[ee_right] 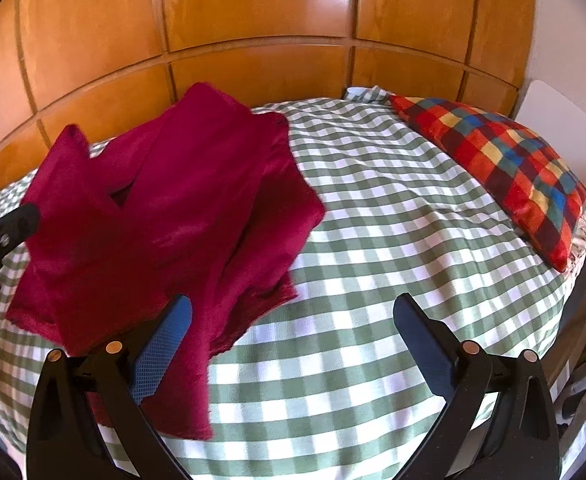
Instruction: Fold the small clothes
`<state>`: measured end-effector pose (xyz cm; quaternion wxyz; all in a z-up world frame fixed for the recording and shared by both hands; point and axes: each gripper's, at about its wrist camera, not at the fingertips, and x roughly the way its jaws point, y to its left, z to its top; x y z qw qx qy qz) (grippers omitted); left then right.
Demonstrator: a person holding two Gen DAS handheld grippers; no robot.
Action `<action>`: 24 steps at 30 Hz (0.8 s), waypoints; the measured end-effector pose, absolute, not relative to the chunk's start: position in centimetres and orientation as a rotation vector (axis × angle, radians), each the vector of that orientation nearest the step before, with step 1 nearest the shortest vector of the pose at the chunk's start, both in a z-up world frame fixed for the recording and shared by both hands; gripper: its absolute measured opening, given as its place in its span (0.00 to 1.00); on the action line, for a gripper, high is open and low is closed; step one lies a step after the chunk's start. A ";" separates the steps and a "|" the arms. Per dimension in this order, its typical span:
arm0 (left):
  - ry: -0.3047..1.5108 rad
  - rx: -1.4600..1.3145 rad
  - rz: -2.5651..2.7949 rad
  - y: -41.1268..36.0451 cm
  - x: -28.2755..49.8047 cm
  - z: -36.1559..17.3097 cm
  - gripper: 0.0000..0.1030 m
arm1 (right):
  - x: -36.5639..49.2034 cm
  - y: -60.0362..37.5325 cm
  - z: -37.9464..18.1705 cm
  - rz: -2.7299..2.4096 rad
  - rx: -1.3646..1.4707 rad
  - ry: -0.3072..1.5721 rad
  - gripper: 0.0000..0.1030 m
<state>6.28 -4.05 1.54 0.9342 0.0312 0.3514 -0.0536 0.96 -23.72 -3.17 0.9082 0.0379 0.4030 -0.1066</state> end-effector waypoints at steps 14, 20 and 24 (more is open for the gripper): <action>0.849 -0.122 -0.207 0.3 13.7 -0.5 0.00 | 2.2 -25.0 -3.3 -0.188 0.098 0.840 0.97; 0.761 -0.190 -0.071 8.2 14.6 2.5 0.00 | 4.6 -23.6 -2.9 -0.092 0.084 0.830 0.97; 0.783 -0.264 -0.065 11.1 15.0 2.6 0.13 | 7.0 -23.2 -2.5 -0.067 0.095 0.829 0.93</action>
